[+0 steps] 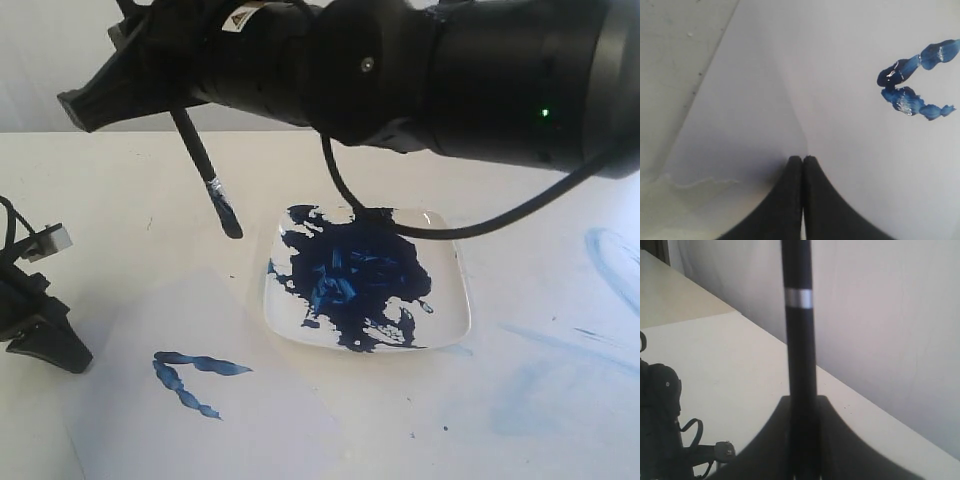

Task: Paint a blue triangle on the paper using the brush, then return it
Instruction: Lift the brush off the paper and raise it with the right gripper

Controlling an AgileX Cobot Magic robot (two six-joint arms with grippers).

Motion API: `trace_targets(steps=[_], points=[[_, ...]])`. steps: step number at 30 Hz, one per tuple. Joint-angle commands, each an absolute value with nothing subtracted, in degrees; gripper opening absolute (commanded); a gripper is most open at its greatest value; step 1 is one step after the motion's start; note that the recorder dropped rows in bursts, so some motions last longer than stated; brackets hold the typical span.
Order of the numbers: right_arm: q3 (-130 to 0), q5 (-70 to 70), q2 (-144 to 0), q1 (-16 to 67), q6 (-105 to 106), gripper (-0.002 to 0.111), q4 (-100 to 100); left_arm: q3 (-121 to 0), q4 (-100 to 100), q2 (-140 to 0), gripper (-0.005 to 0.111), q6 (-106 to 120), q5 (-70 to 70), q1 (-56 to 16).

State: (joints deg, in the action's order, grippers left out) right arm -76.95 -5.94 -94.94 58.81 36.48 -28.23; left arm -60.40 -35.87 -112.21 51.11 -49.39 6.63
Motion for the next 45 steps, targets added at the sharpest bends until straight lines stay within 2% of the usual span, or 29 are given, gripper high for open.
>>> trace_targets(steps=[1,11,15,18,22,26,32,40,45], points=[[-77.37,-4.68,-94.47,58.29,25.23,0.0,-16.09,-59.99,-35.87,-112.42,0.0,51.41,-49.71,6.65],[-77.37,-6.51,-94.47,56.92,17.92,0.0,-13.33,-59.99,-35.96,-112.42,0.0,51.41,-50.16,6.65],[-77.37,-8.75,-94.47,56.52,8.8,0.0,-7.25,-59.99,-35.96,-112.42,0.0,51.41,-50.16,6.65],[-77.37,-14.45,-94.47,55.02,-9.59,0.0,4.93,-59.99,-35.96,-112.42,0.0,51.3,-50.16,6.65],[-77.37,-27.64,-94.87,51.63,-44.77,0.0,38.49,-59.99,-35.96,-112.42,0.0,51.29,-50.55,6.65],[-77.37,-34.0,-96.12,47.91,-61.45,0.0,54.62,-59.99,-35.96,-112.42,0.0,51.29,-50.66,6.65],[-77.13,-42.49,-96.22,46.24,-66.27,0.0,69.77,-59.99,-35.96,-112.42,0.0,51.29,-50.66,6.65],[-77.13,-69.87,-98.32,41.17,-73.61,0.0,83.19,-59.99,-35.96,-112.42,0.0,51.29,-50.66,6.65],[-76.78,-69.96,-99.9,38.33,-76.89,0.0,86.74,-59.99,-35.96,-112.42,0.0,51.29,-50.66,6.65]])
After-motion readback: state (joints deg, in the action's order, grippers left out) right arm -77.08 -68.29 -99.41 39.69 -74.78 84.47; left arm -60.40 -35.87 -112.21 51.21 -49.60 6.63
